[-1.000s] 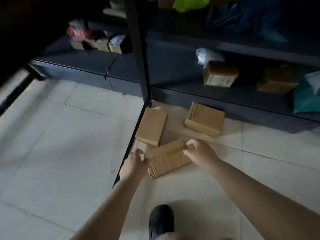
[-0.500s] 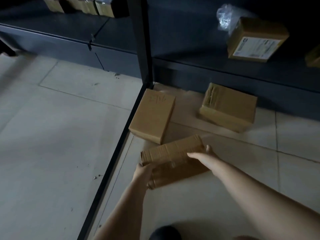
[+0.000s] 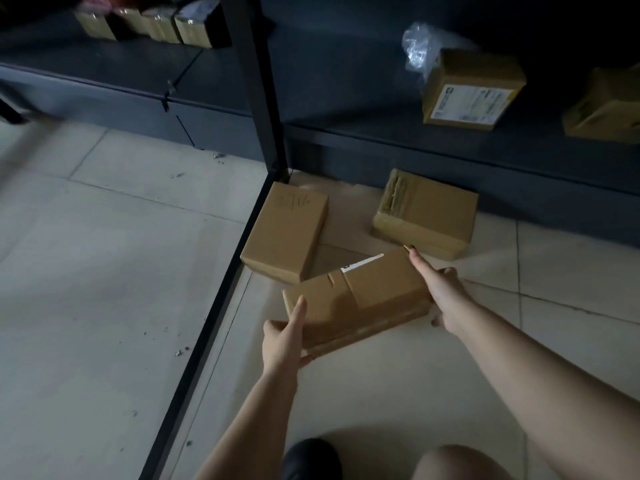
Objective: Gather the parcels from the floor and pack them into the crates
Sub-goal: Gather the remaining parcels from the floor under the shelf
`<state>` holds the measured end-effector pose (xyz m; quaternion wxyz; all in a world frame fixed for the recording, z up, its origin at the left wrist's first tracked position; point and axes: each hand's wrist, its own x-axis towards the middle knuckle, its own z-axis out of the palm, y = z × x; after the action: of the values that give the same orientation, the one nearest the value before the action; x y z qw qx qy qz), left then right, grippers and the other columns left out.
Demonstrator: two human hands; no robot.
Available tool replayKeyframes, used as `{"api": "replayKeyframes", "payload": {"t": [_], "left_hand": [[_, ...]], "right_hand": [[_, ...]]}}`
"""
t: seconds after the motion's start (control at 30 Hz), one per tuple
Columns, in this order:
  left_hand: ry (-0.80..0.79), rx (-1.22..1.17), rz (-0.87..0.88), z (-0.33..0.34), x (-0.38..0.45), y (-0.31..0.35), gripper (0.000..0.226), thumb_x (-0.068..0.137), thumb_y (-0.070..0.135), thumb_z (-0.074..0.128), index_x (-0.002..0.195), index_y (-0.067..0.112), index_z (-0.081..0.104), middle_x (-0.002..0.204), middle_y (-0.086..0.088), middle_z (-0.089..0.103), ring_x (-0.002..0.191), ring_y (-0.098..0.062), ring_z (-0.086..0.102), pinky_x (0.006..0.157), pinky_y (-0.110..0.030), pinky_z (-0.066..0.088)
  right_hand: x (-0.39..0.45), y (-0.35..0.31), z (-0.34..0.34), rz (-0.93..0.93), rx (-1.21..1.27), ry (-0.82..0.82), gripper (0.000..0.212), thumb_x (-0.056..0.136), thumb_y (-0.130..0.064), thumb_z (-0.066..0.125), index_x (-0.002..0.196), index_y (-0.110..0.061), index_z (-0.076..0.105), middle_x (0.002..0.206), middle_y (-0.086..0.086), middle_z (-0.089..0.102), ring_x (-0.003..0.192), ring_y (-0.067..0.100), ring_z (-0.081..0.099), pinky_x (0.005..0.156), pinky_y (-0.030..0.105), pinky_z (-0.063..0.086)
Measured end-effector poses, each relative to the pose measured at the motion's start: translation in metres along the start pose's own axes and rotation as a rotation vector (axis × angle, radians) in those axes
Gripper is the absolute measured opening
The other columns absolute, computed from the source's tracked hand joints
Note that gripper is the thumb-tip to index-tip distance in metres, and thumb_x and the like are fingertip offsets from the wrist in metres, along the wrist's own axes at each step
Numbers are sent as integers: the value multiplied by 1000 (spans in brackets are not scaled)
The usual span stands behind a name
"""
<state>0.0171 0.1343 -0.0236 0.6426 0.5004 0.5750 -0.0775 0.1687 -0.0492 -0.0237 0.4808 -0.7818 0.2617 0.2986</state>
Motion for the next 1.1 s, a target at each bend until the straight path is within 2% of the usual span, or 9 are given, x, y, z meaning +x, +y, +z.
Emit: {"api": "replayKeyframes", "payload": {"t": [0.07,0.13,0.2,0.27,0.4,0.67,0.83,1.0,1.1], "left_hand": [[26,89,119,-2,-8,3,47,76,43,71,105,16,45,104,-7,57,85,-19,59,78,-44,57],[-58,142,207,-5,-10,5,70,74,17,76,131,19,35,104,-5,55,83,-16,57,74,-36,57],[-130,257,331,-7,-9,4,93,68,-7,74,143,20,26,105,-3,55,79,-9,54,55,-14,52],[-115,311,423,-8,-9,0,91,65,-16,69,141,18,32,98,4,57,74,-2,51,43,-4,42],[-107,200,437,-10,-17,-5,90,68,-9,72,141,25,32,113,2,52,88,-6,54,48,-7,46],[-128,66,564,-2,-48,34,82,68,-2,77,135,24,38,124,-1,50,115,-23,53,86,-46,53],[-238,-28,543,14,-130,97,83,65,-1,79,130,31,38,116,8,53,104,-11,55,62,-17,53],[-244,-4,604,22,-272,161,74,72,21,78,134,31,39,119,10,56,107,-8,56,87,-29,50],[-125,74,704,14,-372,204,72,70,32,79,129,37,38,113,17,47,108,-8,50,81,-14,42]], "right_hand": [[-4,-4,-9,-123,15,34,59,69,-54,69,107,-17,42,111,3,56,98,24,52,90,48,46],[-7,-8,-17,-243,-41,-17,49,75,-29,68,115,-26,40,105,3,56,89,21,53,86,44,48],[-9,-9,-23,-320,-100,-116,54,74,-12,62,118,-34,40,97,1,57,84,16,54,72,33,47],[-11,-8,-26,-370,-95,-138,48,72,-4,58,110,-31,49,94,-6,57,84,10,53,65,26,42],[-22,-5,-29,-370,74,-150,24,75,-14,63,89,-32,54,96,0,64,94,21,60,83,38,47],[-43,-15,-45,-404,294,-37,21,78,-35,69,88,-29,52,97,0,64,95,22,62,84,41,49],[-108,-56,-93,-455,420,75,22,82,-30,66,97,-26,51,93,-6,63,83,10,62,63,25,44],[-229,-118,-183,-462,507,182,25,85,-32,63,106,-26,49,94,-10,59,82,4,58,62,21,41],[-312,-167,-238,-503,519,206,30,85,-32,64,110,-23,50,99,-4,61,86,10,59,66,26,44]]}}
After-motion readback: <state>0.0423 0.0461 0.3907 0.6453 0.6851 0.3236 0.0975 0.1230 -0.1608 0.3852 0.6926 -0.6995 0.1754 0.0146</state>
